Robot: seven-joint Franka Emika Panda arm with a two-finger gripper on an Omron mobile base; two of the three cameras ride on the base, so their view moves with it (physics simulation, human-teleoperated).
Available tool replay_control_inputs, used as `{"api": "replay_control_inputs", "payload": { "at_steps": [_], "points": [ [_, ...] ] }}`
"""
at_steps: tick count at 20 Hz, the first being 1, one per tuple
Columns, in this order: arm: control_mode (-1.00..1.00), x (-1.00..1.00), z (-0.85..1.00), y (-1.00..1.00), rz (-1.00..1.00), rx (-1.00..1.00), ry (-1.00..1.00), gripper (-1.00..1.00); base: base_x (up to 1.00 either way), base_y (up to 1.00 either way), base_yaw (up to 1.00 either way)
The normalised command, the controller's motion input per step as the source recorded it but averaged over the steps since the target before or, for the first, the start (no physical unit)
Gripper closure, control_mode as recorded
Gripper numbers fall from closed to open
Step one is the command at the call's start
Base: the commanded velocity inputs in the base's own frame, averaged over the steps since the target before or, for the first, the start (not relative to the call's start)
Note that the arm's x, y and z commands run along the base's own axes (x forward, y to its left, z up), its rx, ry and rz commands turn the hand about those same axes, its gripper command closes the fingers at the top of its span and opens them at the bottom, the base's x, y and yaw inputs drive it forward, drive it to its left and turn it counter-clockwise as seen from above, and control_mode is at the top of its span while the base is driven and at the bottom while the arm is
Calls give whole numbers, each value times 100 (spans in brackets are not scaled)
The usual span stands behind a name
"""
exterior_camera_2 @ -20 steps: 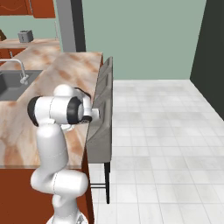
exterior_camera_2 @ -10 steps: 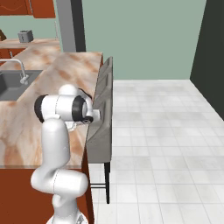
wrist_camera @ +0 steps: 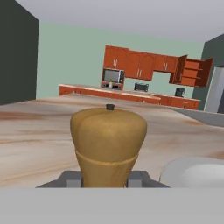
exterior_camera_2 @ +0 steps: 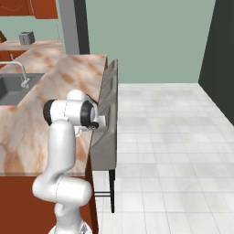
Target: Retrieve the shaker from the cabinet and place it next the steak on a plate on the dining table.
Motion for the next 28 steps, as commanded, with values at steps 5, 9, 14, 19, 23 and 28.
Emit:
{"api": "replay_control_inputs", "payload": {
  "at_steps": [5,9,14,19,23,28],
  "points": [
    [-100,42,-20,8,0,0,0,100,0,0,0],
    [-100,32,-12,6,0,0,0,100,0,0,0],
    [-100,21,-13,1,0,1,-1,100,0,0,0],
    [-100,13,-23,0,0,4,-1,-100,0,0,0],
    [-100,1,-19,0,0,4,0,-100,0,0,0],
    [-100,0,-3,0,0,0,0,-100,0,0,0]
  ]
}}
